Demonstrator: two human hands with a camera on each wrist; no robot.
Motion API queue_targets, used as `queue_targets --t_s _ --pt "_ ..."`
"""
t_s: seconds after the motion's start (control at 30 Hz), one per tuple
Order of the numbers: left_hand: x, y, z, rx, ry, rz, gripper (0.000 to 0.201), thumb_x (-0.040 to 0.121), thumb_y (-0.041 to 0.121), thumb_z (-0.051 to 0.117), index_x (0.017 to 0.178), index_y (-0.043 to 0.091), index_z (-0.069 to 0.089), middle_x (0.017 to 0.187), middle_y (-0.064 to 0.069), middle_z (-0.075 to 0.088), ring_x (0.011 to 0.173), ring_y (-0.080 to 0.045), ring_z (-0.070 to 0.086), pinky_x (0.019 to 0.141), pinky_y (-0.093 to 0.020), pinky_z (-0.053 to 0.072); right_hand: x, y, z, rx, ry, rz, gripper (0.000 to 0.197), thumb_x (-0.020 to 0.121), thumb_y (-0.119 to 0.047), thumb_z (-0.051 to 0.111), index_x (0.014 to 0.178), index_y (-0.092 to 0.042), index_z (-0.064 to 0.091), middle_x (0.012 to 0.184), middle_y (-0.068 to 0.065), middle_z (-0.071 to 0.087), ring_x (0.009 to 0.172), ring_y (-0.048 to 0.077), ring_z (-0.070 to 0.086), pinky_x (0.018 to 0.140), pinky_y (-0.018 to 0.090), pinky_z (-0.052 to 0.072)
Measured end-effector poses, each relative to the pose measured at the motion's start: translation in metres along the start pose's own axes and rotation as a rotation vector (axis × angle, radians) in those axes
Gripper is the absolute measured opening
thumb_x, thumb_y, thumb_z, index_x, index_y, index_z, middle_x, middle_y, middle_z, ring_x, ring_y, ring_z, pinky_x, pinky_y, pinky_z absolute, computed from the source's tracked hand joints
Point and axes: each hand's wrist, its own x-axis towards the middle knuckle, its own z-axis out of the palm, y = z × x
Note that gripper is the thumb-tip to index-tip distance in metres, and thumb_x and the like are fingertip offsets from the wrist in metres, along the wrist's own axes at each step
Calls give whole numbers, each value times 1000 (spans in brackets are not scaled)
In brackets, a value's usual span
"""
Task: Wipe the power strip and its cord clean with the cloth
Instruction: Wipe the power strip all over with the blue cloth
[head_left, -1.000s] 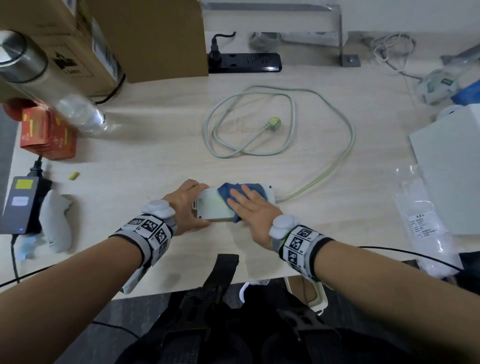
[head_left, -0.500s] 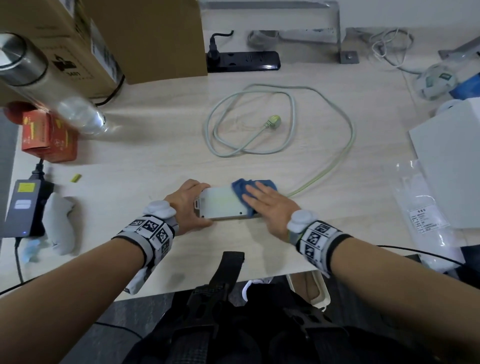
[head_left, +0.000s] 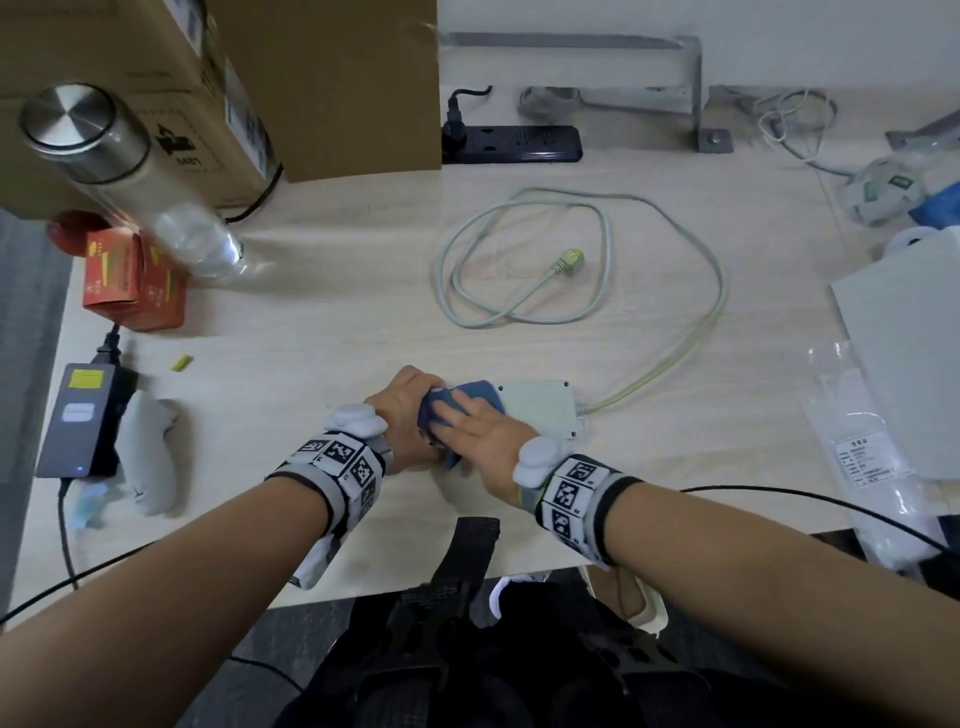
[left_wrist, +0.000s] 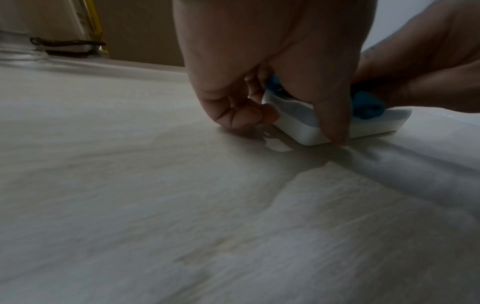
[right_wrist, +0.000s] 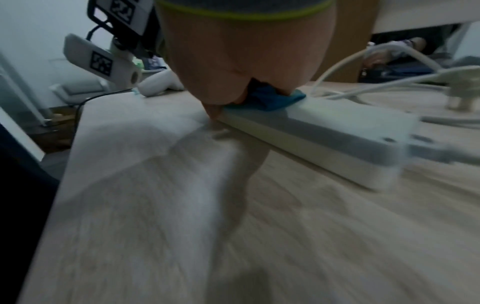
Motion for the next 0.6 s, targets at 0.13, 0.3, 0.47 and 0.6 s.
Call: queue_targets --t_s 0.13,0.3,0.47,0.6 --pt "2 0 -3 -8 -49 -20 74 60 30 83 124 26 47 113 11 38 96 -16 57 83 -29 48 11 0 -2 -9 -51 -72 58 91 0 51 146 -2 31 157 16 17 145 36 6 117 42 7" --pt "-5 3 -4 10 -13 -18 77 58 38 85 123 28 45 114 12 40 93 -13 53 79 -30 47 -55 62 5 114 142 -33 74 72 20 58 140 -8 45 151 13 33 142 30 18 115 39 21" --pt "-5 8 -5 118 -38 4 78 60 47 82 124 28 43 117 11 42 94 -14 52 76 -29 45 -88 95 -6 34 344 56 58 42 18 84 97 2 72 105 23 69 92 41 68 90 29 41" --pt "-5 13 -6 324 -29 76 88 63 57 75 135 25 35 129 5 42 108 -19 44 87 -37 44 -78 75 -34 158 648 211 31 71 4 58 99 -3 73 95 15 72 84 32 69 77 24 48"
